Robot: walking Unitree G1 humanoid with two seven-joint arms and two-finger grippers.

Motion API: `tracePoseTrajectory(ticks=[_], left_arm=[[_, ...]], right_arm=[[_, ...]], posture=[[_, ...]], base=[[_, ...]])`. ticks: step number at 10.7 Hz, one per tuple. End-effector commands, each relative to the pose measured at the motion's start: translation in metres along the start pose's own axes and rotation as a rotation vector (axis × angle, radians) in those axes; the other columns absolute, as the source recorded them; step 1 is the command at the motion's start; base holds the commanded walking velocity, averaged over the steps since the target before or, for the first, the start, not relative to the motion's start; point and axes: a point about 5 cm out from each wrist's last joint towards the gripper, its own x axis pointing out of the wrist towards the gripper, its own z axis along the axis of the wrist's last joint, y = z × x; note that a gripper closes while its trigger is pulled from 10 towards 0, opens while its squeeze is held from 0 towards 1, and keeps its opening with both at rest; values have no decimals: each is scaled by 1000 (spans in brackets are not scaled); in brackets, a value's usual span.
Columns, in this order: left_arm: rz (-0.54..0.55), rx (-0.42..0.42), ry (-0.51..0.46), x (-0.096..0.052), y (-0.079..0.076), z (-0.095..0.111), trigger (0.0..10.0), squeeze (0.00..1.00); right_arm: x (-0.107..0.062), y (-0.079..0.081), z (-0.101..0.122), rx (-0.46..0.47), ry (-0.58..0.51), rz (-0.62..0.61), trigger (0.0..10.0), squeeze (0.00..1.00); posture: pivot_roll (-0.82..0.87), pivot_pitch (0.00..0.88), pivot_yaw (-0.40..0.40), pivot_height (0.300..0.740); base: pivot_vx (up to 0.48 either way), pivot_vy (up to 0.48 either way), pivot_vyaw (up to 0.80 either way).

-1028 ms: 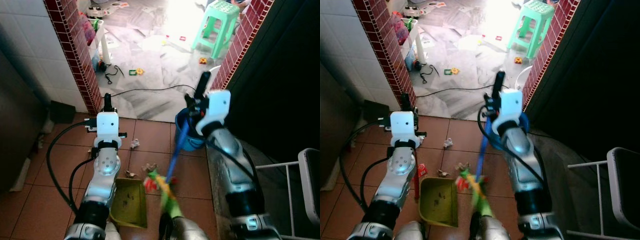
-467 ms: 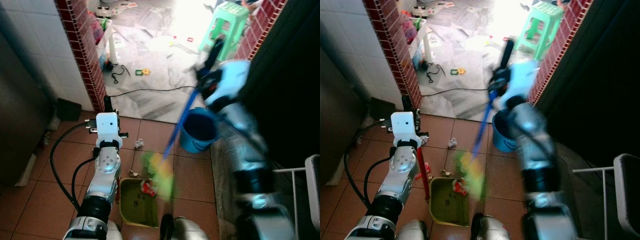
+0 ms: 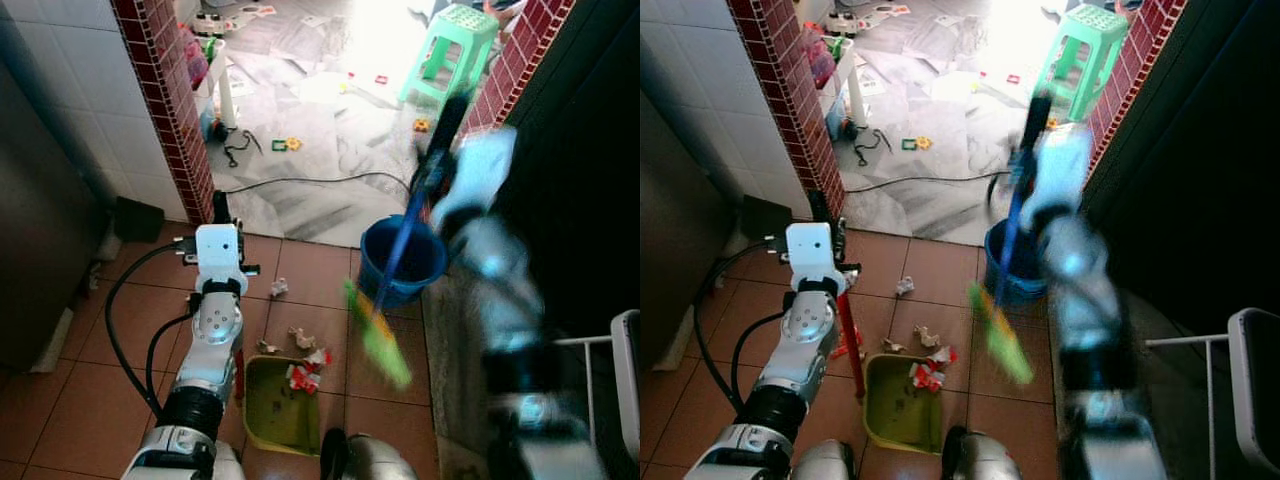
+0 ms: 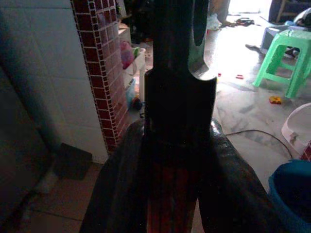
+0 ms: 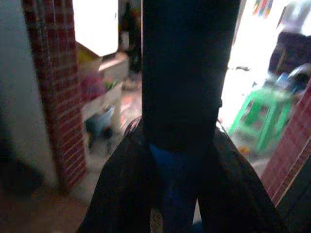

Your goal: Sweep floor

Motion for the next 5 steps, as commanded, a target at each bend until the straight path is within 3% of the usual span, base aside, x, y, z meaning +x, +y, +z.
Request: tracePoseTrajectory(ticks=[1,3,5], left_arm=[[-25,-3,42,-1,-4,-7,10000,0],[-44,-14,50,0,-5,-8,10000,0],[-50,-18,56,0,-7,-9,10000,0]], right_arm=[[-1,9,2,23,-12,27,10000,0],[-13,31,-21,100,94,68,10000,0],[-15,52,-20,194,118,139,10000,0]], posture=[[-43,115,-70,740],[-44,108,-68,740],[-42,101,-73,740]], base=[[0,0,0],[0,0,0],[0,0,0]])
